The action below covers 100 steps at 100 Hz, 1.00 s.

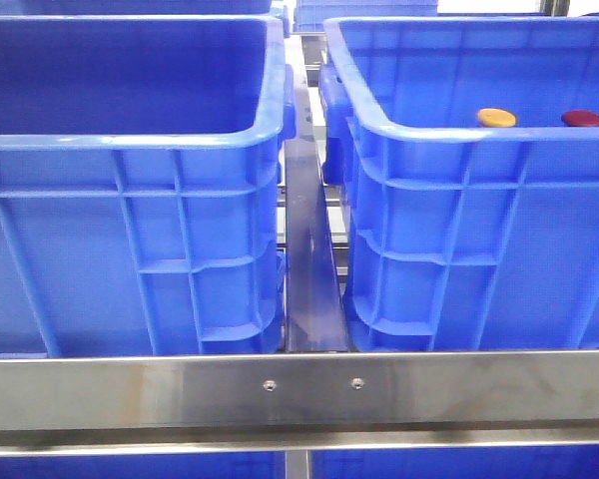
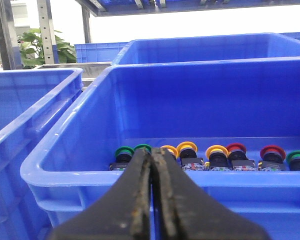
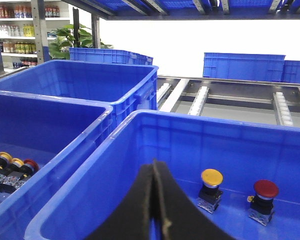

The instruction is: Pick red and yellow buttons and place in box

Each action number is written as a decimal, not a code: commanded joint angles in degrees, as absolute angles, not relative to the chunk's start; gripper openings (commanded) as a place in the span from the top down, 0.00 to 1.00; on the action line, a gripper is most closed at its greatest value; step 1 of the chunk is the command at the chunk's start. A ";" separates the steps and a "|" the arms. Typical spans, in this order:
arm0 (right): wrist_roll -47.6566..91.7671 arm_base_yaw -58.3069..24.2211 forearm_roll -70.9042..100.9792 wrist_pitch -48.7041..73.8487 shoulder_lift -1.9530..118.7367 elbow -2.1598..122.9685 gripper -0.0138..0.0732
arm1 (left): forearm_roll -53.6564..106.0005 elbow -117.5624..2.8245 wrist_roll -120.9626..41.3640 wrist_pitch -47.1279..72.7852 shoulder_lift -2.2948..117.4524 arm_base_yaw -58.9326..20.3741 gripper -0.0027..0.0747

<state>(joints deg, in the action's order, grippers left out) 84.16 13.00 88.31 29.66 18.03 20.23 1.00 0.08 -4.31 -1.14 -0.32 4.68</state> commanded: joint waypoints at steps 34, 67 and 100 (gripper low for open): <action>84.62 3.02 91.12 28.97 18.32 21.70 0.91 | 1.00 3.02 -3.73 -5.83 -2.04 4.66 0.99; 84.62 -6.65 91.13 19.67 18.45 21.70 0.91 | 1.00 3.02 -3.73 -5.83 -2.04 4.66 0.99; 50.31 -5.38 50.67 7.78 18.45 21.70 0.91 | 1.00 3.02 -3.73 -5.83 -2.04 4.66 0.99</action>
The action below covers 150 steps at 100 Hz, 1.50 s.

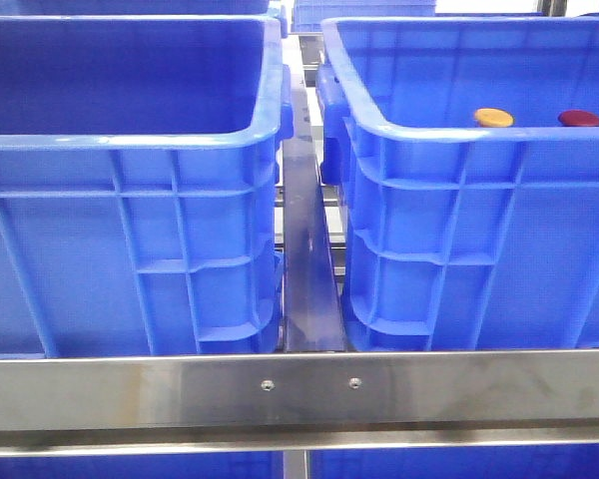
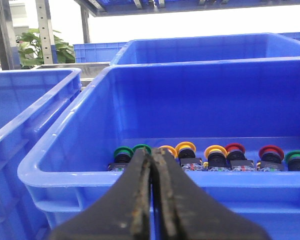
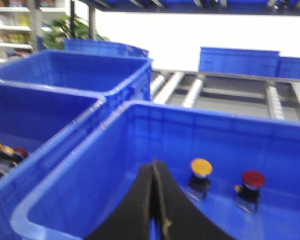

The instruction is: Pick red and yellow buttons and place in box

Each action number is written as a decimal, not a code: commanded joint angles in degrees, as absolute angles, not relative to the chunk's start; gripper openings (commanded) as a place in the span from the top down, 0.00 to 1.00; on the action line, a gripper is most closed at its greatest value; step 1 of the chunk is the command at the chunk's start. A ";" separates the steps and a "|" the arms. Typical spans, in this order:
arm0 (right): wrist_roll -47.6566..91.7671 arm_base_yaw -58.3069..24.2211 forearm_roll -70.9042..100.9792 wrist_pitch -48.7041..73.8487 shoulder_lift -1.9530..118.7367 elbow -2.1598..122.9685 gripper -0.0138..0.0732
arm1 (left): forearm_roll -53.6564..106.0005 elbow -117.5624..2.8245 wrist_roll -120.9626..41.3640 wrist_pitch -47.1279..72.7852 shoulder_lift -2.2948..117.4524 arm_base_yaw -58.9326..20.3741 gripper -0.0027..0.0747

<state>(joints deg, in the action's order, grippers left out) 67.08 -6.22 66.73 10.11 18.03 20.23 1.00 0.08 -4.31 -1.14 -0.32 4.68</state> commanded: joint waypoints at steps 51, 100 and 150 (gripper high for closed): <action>1.96 4.34 7.00 -4.80 7.95 6.12 0.91 | 1.00 3.02 -3.73 -5.83 -2.04 4.66 0.99; -8.40 6.03 -3.00 -3.97 -1.95 -0.80 0.91 | 1.00 3.02 -3.73 -5.83 -2.04 4.66 0.99; -8.40 5.28 -3.00 -3.29 -1.95 -0.80 0.91 | 1.00 3.02 -3.73 -5.83 -2.04 4.66 0.99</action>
